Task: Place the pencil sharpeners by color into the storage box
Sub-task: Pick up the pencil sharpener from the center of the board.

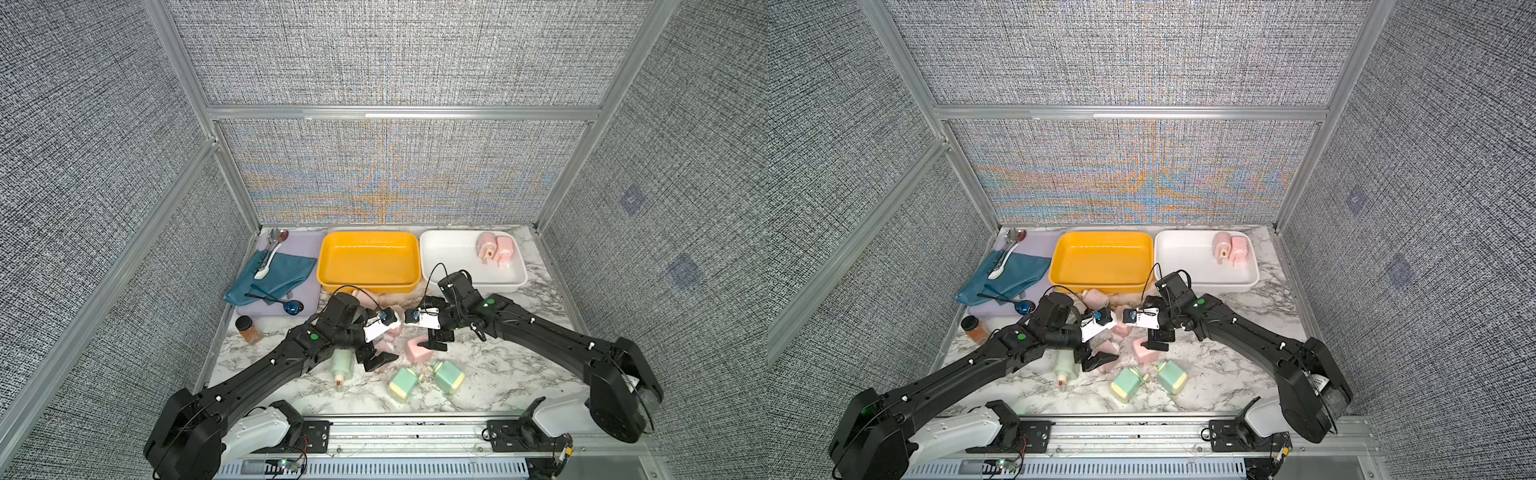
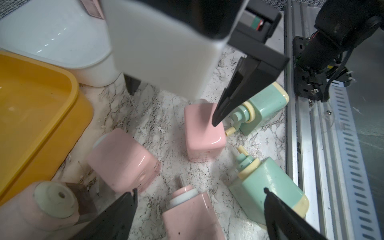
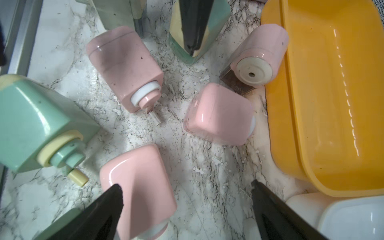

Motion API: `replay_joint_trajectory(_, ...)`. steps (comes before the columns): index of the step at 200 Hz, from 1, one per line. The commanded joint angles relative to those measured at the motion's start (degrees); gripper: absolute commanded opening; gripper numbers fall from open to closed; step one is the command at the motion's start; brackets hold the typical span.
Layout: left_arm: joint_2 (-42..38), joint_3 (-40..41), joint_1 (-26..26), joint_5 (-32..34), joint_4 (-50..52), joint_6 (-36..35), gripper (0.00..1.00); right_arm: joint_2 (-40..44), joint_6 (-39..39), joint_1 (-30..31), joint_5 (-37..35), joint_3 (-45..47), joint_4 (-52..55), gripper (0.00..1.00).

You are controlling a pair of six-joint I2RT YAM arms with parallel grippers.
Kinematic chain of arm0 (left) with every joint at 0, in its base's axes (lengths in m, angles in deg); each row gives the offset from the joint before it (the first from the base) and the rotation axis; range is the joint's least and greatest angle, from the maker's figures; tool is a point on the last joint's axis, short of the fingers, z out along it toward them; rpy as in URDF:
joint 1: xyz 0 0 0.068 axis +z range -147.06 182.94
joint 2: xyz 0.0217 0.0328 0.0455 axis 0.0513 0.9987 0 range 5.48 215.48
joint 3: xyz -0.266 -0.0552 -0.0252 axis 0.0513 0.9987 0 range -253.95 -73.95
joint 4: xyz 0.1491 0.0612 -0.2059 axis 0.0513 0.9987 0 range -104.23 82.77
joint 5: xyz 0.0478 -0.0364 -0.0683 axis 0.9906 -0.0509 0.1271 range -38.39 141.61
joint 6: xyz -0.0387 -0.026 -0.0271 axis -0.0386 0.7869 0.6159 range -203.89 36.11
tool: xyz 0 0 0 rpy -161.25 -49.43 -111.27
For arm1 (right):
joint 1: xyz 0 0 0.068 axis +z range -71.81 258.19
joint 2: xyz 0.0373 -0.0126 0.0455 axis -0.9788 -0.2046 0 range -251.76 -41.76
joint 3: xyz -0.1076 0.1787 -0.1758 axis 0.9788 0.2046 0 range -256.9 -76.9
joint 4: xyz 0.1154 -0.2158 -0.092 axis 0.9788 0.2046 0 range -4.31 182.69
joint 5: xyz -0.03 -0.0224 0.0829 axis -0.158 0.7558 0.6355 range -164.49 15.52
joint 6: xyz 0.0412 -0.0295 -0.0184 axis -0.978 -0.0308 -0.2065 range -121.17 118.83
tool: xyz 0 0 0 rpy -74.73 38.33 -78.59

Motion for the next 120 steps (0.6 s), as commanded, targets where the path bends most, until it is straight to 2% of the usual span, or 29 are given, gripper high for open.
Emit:
replay_joint_trajectory(1,-0.73,0.49,-0.01,4.11,-2.23,1.01,0.99,0.53,-0.41,0.55,-1.7,0.39,3.3,0.99)
replay_joint_trajectory(34,-2.03,1.8,0.0,7.91,-5.51,3.45,0.99,-2.04,-0.12,3.1,-6.14,0.4,2.84,0.99)
replay_joint_trajectory(90,-6.98,5.11,-0.03,9.47,-7.42,3.33,0.99,-6.08,1.07,7.21,-9.51,-1.67,6.38,0.99)
replay_joint_trajectory(120,-8.78,5.76,0.0,9.48,-7.51,2.85,0.99,-6.8,0.77,7.66,-9.28,-1.5,6.7,0.94)
